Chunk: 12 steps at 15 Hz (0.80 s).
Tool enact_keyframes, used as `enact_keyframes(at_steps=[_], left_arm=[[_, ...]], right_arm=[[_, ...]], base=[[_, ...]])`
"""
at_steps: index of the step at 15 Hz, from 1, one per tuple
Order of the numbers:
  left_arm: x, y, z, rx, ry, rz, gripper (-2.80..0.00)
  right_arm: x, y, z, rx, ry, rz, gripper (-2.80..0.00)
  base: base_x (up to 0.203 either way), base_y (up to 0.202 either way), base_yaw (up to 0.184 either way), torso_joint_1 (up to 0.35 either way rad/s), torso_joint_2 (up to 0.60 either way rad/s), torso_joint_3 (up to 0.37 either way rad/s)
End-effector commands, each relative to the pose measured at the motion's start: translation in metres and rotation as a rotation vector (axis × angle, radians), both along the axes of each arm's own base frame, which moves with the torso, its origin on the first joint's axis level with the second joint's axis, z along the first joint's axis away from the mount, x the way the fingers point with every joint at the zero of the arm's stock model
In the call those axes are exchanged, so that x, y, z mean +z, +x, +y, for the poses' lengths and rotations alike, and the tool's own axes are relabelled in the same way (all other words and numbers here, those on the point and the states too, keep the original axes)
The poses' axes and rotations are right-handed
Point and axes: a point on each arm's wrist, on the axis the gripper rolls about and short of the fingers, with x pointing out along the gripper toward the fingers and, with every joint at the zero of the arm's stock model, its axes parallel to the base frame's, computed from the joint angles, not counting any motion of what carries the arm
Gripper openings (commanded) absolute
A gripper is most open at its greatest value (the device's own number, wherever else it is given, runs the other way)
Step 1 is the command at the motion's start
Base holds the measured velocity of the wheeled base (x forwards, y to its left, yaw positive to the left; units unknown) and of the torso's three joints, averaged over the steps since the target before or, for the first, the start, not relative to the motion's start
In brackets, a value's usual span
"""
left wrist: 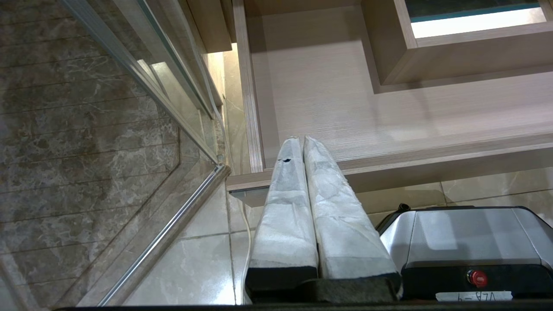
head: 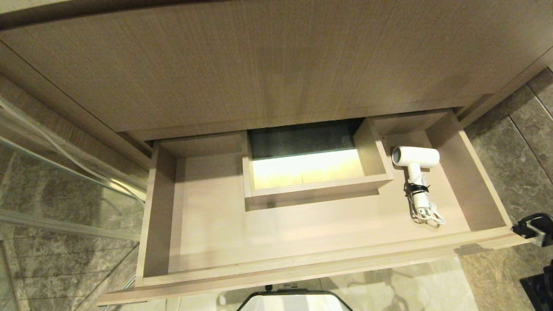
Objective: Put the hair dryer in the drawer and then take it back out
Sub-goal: Close the drawer
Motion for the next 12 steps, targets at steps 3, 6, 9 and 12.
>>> enact_keyframes(at_steps=[3,6,9,12], left_arm=[[0.0,0.0,0.0,0.0,0.0,-0.001,-2.8],[0.0,0.0,0.0,0.0,0.0,-0.001,-2.8],[0.0,0.0,0.0,0.0,0.0,0.001,-2.8],[0.0,0.0,0.0,0.0,0.0,-0.001,-2.8]], right_arm=[[-0.025,0.004,-0.001,-0.004,0.013,0.049,-2.8],[-0.037,0.02,-0.004,-0.004,0.01,0.032,-2.8],[-0.045,0.042,-0.009,-0.004,-0.001,-0.013,-2.8],[-0.051,0.061,-0.013,-0.006,-0.007,-0.043,-2.8]], base=[[0.0,0.0,0.0,0.0,0.0,0.0],[0.0,0.0,0.0,0.0,0.0,0.0],[0.0,0.0,0.0,0.0,0.0,0.0],[0.0,0.0,0.0,0.0,0.0,0.0]])
